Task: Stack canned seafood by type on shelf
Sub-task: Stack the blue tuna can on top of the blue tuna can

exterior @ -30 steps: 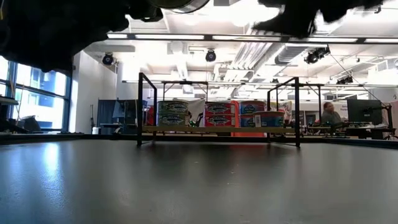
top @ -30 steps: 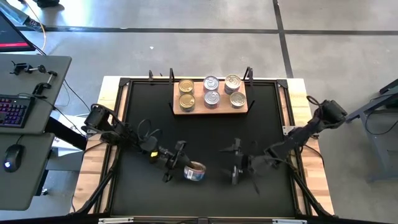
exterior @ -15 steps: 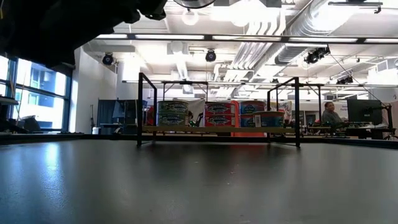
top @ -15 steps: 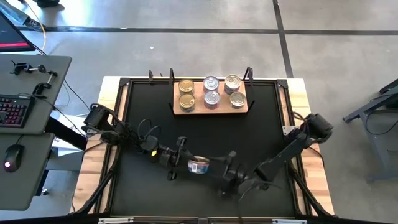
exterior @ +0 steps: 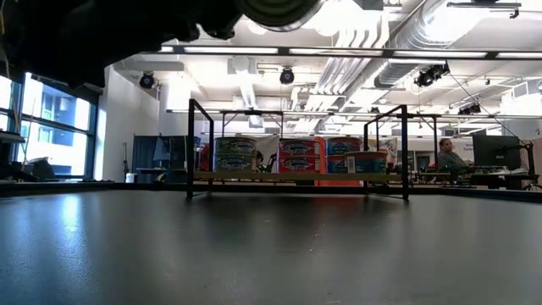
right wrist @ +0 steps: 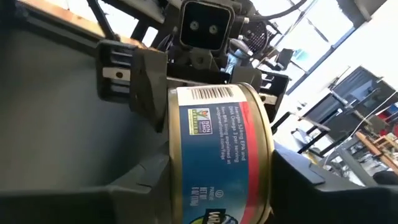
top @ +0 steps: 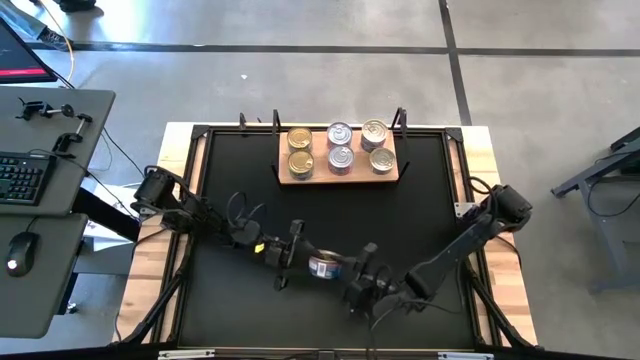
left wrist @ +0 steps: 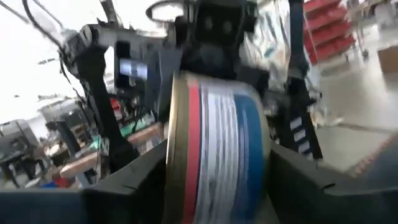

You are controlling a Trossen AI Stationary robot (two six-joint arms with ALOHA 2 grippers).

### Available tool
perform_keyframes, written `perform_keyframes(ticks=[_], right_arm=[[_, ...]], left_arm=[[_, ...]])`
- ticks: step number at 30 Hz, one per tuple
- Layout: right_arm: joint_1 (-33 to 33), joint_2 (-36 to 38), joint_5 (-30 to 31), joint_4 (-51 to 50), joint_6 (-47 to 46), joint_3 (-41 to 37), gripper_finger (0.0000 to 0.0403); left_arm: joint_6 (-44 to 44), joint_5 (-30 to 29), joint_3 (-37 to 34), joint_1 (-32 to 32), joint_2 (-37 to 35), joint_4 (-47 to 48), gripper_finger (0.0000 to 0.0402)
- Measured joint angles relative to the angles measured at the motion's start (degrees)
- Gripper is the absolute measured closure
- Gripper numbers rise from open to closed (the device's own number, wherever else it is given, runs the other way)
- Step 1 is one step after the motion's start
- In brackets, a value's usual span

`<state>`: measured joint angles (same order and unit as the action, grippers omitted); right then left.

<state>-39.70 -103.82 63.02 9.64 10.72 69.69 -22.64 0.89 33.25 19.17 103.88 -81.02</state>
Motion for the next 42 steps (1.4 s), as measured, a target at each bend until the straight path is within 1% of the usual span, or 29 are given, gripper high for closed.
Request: perform_keyframes(ticks=[2,3,8,10,12,14,16,18,21,24,28,32,35,38,42], right_arm=[[-0.58,0.81,-0.22,-3.40,-2.35,0.00,0.0227],[-0.88,1.42,-0.18,-5.57,-3.83,0.00,0.0227],[-1.39,5.54,0.13,-21.47,-15.32,0.04,0.0227],[-0.33,7.24,-0.10,-28.02,-19.81,0.04,0.0227],[1.96,8.91,-0.80,-32.92,-23.28,0.30,0.0227],[5.32,9.26,-2.39,-39.73,-25.05,2.56,0.0227],[9.16,8.91,-5.03,-49.03,-26.65,5.41,0.0227],[13.19,8.58,-5.86,-58.68,-28.87,7.99,0.0227],[19.14,8.65,-4.13,-70.94,-32.16,8.57,0.0227],[24.71,8.60,-1.87,-78.51,-32.88,6.33,0.0227],[31.21,8.56,-1.12,-74.34,-25.44,1.96,0.0227],[37.09,8.55,-1.11,-63.05,-16.02,-3.22,0.0227],[40.15,8.51,0.03,-56.95,-10.95,-5.91,0.0227],[42.40,8.51,1.16,-55.72,-9.76,-7.16,0.0227],[44.26,8.51,0.90,-55.34,-9.22,-8.28,0.0227]], left_arm=[[-1.05,-1.74,-1.17,-0.03,0.01,2.14,0.0173],[-1.39,-4.43,-1.83,-0.03,0.07,3.27,0.0171],[2.95,-25.69,-5.41,1.38,0.11,6.89,0.0169],[4.63,-31.92,-6.86,2.11,0.11,7.58,0.0170],[6.06,-35.91,-8.12,2.93,0.14,7.80,0.0170],[7.56,-37.80,-9.12,3.48,0.15,7.78,0.0170],[9.24,-38.11,-10.03,3.79,0.15,7.75,0.0170],[10.47,-38.23,-10.60,3.90,0.15,7.76,0.0170],[11.86,-38.23,-10.99,3.88,0.17,8.23,0.0170],[12.09,-38.23,-10.99,3.88,0.20,8.25,0.0170],[12.11,-38.23,-10.99,3.88,0.20,8.14,0.0170],[12.09,-38.23,-10.98,3.88,0.20,7.82,0.0170],[12.09,-38.23,-10.97,3.88,0.20,7.88,0.0170],[12.07,-38.21,-10.97,3.88,0.20,7.94,0.0170],[12.07,-38.21,-10.97,3.88,0.20,7.92,0.0170]])
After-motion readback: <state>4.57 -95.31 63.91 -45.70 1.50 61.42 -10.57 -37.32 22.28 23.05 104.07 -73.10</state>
